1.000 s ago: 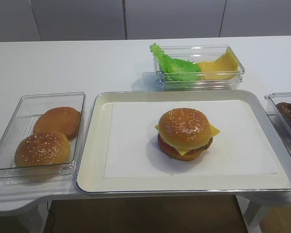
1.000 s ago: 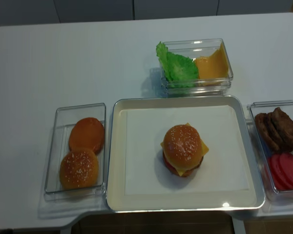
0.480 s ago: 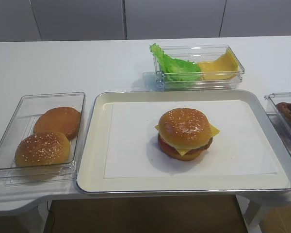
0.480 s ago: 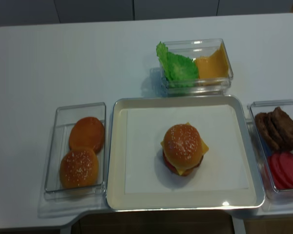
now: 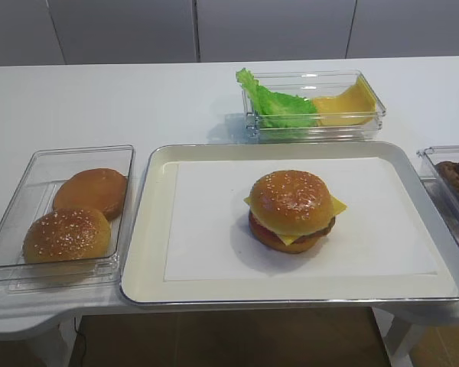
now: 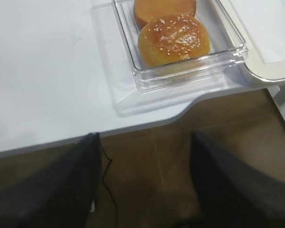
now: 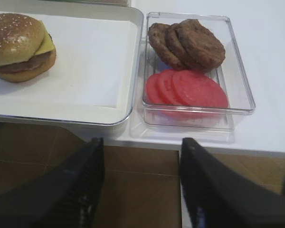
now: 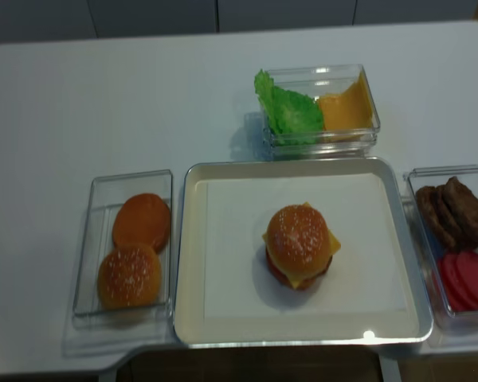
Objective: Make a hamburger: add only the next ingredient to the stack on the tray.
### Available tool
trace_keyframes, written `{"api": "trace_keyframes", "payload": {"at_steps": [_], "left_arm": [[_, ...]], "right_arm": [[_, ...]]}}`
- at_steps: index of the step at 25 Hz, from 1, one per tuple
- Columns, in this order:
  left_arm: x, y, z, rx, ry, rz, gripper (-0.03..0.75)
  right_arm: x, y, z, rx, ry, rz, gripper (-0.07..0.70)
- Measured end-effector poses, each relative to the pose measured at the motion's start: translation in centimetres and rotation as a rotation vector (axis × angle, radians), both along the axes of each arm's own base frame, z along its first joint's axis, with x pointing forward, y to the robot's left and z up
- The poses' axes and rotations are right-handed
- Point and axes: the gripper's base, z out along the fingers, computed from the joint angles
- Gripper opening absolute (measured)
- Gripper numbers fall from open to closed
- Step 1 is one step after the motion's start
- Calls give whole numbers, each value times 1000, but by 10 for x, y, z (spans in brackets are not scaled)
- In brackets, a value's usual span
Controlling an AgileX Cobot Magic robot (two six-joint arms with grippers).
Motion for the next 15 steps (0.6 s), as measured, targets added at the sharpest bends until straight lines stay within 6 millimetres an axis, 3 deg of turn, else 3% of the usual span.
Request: {"api": "trace_keyframes", "payload": {"at_steps": [6,15], "left_arm": [[-12,4,-1,74,-91,42,438],[-11,9,-5,105,-79,81,438]], "right_arm": [[0,0,0,0,0,0,388],[0,0,0,0,0,0,388]]}}
